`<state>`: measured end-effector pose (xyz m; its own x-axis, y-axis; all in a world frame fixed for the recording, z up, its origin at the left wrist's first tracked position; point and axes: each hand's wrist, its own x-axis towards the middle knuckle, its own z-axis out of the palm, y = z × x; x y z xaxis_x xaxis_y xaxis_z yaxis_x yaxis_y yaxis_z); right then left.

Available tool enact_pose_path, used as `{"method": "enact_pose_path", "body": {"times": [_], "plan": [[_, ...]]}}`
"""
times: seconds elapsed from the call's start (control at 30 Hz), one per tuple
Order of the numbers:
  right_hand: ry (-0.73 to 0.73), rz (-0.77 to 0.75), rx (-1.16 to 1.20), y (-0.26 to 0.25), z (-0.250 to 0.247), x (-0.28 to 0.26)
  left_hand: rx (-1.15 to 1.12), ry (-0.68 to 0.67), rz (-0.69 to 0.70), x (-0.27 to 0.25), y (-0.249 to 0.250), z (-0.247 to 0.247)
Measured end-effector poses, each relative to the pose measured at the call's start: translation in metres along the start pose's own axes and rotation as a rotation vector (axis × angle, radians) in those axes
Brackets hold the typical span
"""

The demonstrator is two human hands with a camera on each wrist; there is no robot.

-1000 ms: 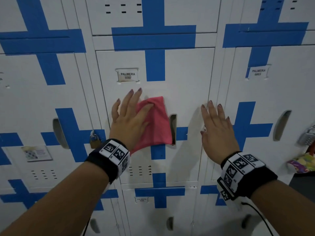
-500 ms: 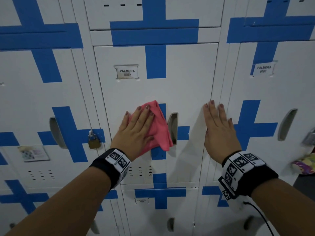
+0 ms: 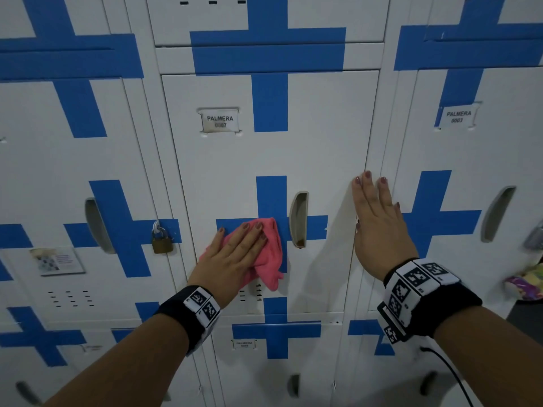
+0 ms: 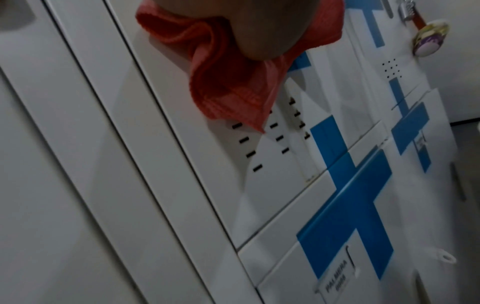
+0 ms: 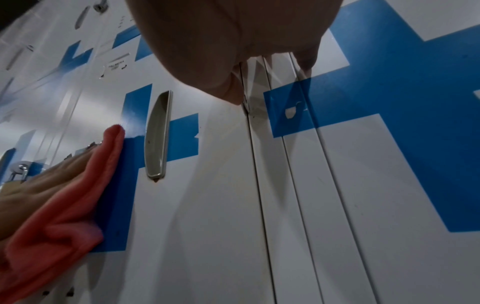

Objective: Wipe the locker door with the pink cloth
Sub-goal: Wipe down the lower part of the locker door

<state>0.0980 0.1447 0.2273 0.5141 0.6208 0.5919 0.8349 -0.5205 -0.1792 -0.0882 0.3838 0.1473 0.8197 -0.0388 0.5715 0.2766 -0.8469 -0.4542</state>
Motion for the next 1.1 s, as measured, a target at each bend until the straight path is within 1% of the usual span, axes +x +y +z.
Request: {"method": "enact_pose_path", "body": {"times": [0.23, 0.33, 0.43, 0.47, 0.53, 0.7, 0.77, 0.8, 0.83, 0.9, 1.1], "plan": [[0.003, 0.004, 0.000, 0.000, 0.002, 0.001, 0.045, -0.144, 0.071, -0.022, 0.009, 0.012], [0.001, 0.003, -0.008, 0.001, 0.002, 0.001, 0.049, -0.214, 0.123, -0.035, 0.016, 0.016], [-0.009, 0.005, -0.010, 0.001, 0.001, 0.001, 0.034, -0.231, 0.167, -0.046, 0.022, 0.014], [-0.009, 0.005, -0.013, 0.001, 0.001, 0.001, 0.022, -0.209, 0.165, -0.047, 0.024, 0.009], [-0.012, 0.004, -0.014, 0.001, 0.001, 0.001, -0.011, -0.102, 0.120, -0.044, 0.027, -0.005], [-0.017, 0.007, -0.010, 0.001, 0.000, 0.001, -0.169, 0.222, -0.193, -0.010, 0.024, -0.049], [-0.020, 0.009, -0.005, 0.001, 0.000, 0.001, -0.192, 0.352, -0.286, 0.005, 0.021, -0.063], [-0.021, 0.008, -0.005, 0.001, 0.000, 0.001, -0.201, 0.382, -0.319, 0.013, 0.020, -0.066], [-0.021, 0.007, -0.006, 0.001, 0.000, 0.001, -0.209, 0.383, -0.338, 0.020, 0.019, -0.068], [-0.023, 0.009, 0.000, 0.001, 0.000, 0.001, -0.217, 0.317, -0.329, 0.030, 0.018, -0.062], [-0.016, 0.001, -0.001, 0.002, 0.001, 0.001, -0.232, 0.084, -0.160, 0.019, 0.023, -0.011]]}}
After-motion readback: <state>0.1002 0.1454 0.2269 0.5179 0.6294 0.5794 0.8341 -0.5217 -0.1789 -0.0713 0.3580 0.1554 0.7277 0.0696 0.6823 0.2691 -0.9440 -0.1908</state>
